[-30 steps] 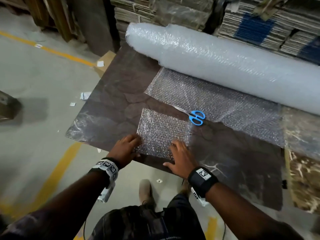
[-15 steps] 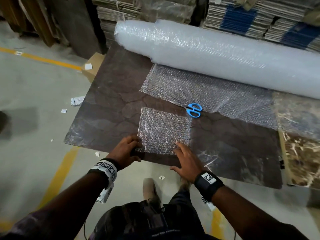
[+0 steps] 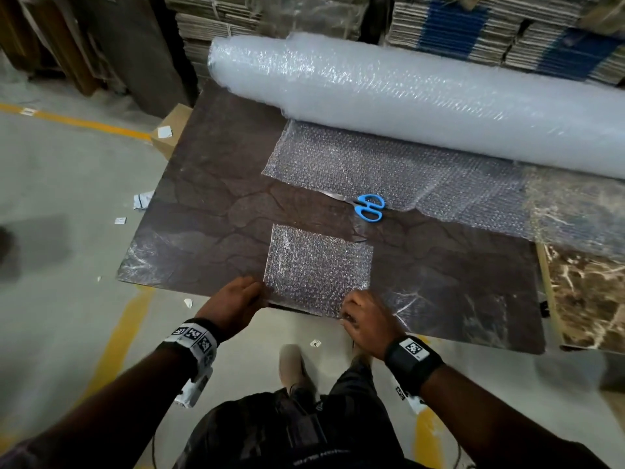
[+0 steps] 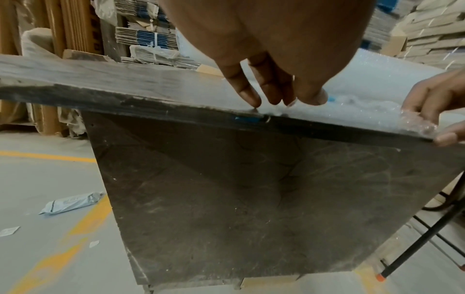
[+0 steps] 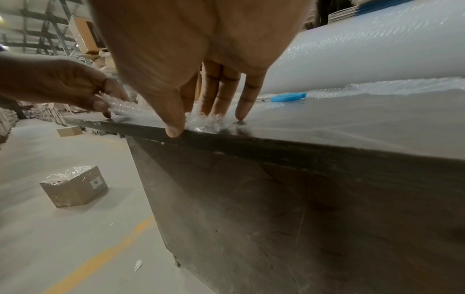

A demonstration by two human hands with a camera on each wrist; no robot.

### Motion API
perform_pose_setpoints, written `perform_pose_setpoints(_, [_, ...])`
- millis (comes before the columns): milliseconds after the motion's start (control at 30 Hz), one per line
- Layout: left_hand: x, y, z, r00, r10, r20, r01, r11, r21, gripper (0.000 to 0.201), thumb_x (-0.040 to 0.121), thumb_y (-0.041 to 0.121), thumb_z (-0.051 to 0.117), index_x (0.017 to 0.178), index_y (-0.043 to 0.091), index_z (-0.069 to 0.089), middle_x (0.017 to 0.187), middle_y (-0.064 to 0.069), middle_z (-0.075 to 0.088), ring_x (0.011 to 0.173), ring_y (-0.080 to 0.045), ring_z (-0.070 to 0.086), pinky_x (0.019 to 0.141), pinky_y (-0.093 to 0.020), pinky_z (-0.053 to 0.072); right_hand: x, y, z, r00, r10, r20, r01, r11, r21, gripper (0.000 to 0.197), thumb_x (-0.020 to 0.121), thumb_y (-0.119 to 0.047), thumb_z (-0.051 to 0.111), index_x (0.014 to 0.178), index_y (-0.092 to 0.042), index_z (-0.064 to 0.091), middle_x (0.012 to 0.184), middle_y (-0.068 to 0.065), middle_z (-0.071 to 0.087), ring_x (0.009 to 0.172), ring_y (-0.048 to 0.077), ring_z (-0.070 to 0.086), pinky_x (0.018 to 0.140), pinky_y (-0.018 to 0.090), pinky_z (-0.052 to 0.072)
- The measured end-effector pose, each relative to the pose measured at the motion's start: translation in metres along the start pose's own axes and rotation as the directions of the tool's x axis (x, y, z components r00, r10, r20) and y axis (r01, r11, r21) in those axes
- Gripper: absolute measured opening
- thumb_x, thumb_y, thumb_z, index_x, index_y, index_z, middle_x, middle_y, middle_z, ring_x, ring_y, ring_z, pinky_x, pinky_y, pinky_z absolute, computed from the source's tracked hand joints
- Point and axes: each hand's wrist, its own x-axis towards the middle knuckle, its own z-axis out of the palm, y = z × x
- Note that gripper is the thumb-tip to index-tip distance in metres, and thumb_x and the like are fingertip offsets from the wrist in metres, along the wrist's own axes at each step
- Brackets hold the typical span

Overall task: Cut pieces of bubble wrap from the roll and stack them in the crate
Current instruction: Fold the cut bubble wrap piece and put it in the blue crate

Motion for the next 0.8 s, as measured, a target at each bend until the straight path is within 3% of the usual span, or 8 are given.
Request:
perform_pose_setpoints(67, [0.003, 0.006, -0.003, 0.999, -0.015, -0.034, 0.014, 0.999, -0.03, 0.017, 0.088, 0.034, 0.05, 0.097, 0.021, 0.058, 0.089, -0.002, 0.06, 0.083, -0.025, 0.056, 0.074, -0.033, 0.051, 0.0, -0.001, -0.005, 1.0, 0.016, -0.006, -0.016, 0.999, 0.04, 0.007, 0.08, -0.021, 0.061, 0.083, -0.015, 0.061, 0.093, 0.001, 0.059, 0.088, 0.02, 0.054, 0.076, 0.036, 0.048])
perform_pose_setpoints(167, [0.011, 0.009, -0.005, 0.996, -0.089, -0.026, 0.087, 0.993, -0.077, 0.026, 0.089, 0.039, 0.051, 0.106, 0.023, 0.062, 0.1, 0.002, 0.065, 0.094, -0.023, 0.058, 0.083, -0.03, 0.048, 0.002, 0.002, -0.014, 0.993, 0.107, -0.041, -0.097, 0.977, 0.188, 0.011, 0.084, -0.022, 0.056, 0.089, -0.013, 0.06, 0.091, 0.002, 0.061, 0.087, 0.019, 0.056, 0.075, 0.036, 0.048])
perform_pose_setpoints(267, [0.018, 0.009, -0.007, 0.966, -0.256, 0.043, 0.258, 0.931, -0.257, 0.041, 0.087, 0.057, 0.038, 0.094, 0.019, 0.053, 0.085, 0.005, 0.062, 0.084, -0.026, 0.06, 0.074, -0.038, 0.047, 0.007, 0.007, -0.025, 0.972, 0.232, -0.037, -0.203, 0.911, 0.358, 0.004, 0.089, -0.022, 0.062, 0.091, -0.02, 0.06, 0.084, -0.006, 0.064, 0.078, 0.007, 0.062, 0.071, 0.03, 0.052])
perform_pose_setpoints(333, [0.024, 0.01, -0.008, 0.95, -0.308, 0.046, 0.307, 0.899, -0.311, 0.047, 0.086, 0.059, 0.038, 0.099, 0.016, 0.051, 0.086, 0.003, 0.063, 0.084, -0.03, 0.062, 0.074, -0.041, 0.049, 0.014, 0.012, -0.029, 0.953, 0.299, -0.046, -0.254, 0.873, 0.417, 0.007, 0.09, -0.026, 0.065, 0.089, -0.024, 0.059, 0.077, -0.009, 0.065, 0.069, 0.0, 0.06, 0.066, 0.026, 0.05])
perform_pose_setpoints(433, [0.037, 0.013, -0.008, 0.936, -0.349, 0.046, 0.343, 0.871, -0.351, 0.036, 0.088, 0.053, 0.041, 0.1, 0.02, 0.05, 0.082, 0.01, 0.06, 0.087, -0.03, 0.064, 0.074, -0.038, 0.048, 0.029, 0.025, -0.03, 0.908, 0.411, -0.08, -0.319, 0.803, 0.504, 0.011, 0.089, -0.027, 0.07, 0.087, -0.021, 0.061, 0.072, -0.003, 0.066, 0.067, 0.008, 0.062, 0.066, 0.027, 0.05])
perform_pose_setpoints(500, [0.049, 0.013, -0.007, 0.92, -0.388, 0.063, 0.383, 0.847, -0.368, 0.036, 0.088, 0.054, 0.045, 0.101, 0.021, 0.049, 0.083, 0.007, 0.062, 0.086, -0.03, 0.065, 0.075, -0.038, 0.049, 0.039, 0.035, -0.031, 0.872, 0.485, -0.059, -0.376, 0.744, 0.553, 0.011, 0.088, -0.026, 0.071, 0.088, -0.018, 0.063, 0.075, 0.001, 0.069, 0.069, 0.016, 0.065, 0.066, 0.03, 0.052])
perform_pose_setpoints(633, [0.07, 0.014, -0.001, 0.889, -0.441, 0.127, 0.456, 0.814, -0.359, 0.043, 0.089, 0.046, 0.063, 0.118, 0.018, 0.047, 0.105, 0.001, 0.066, 0.096, -0.021, 0.063, 0.084, -0.036, 0.049, 0.053, 0.045, -0.034, 0.836, 0.549, 0.0, -0.431, 0.656, 0.62, 0.008, 0.09, -0.014, 0.069, 0.089, -0.009, 0.063, 0.072, 0.011, 0.067, 0.058, 0.011, 0.061, 0.062, 0.033, 0.052])
perform_pose_setpoints(800, [0.083, 0.013, 0.005, 0.873, -0.471, 0.13, 0.488, 0.828, -0.277, 0.051, 0.088, 0.035, 0.069, 0.129, 0.017, 0.046, 0.101, -0.001, 0.066, 0.093, -0.024, 0.064, 0.079, -0.032, 0.047, 0.07, 0.058, -0.034, 0.804, 0.595, 0.019, -0.475, 0.622, 0.622, 0.011, 0.087, -0.022, 0.07, 0.082, -0.024, 0.061, 0.075, 0.01, 0.066, 0.059, 0.018, 0.061, 0.057, 0.029, 0.05])
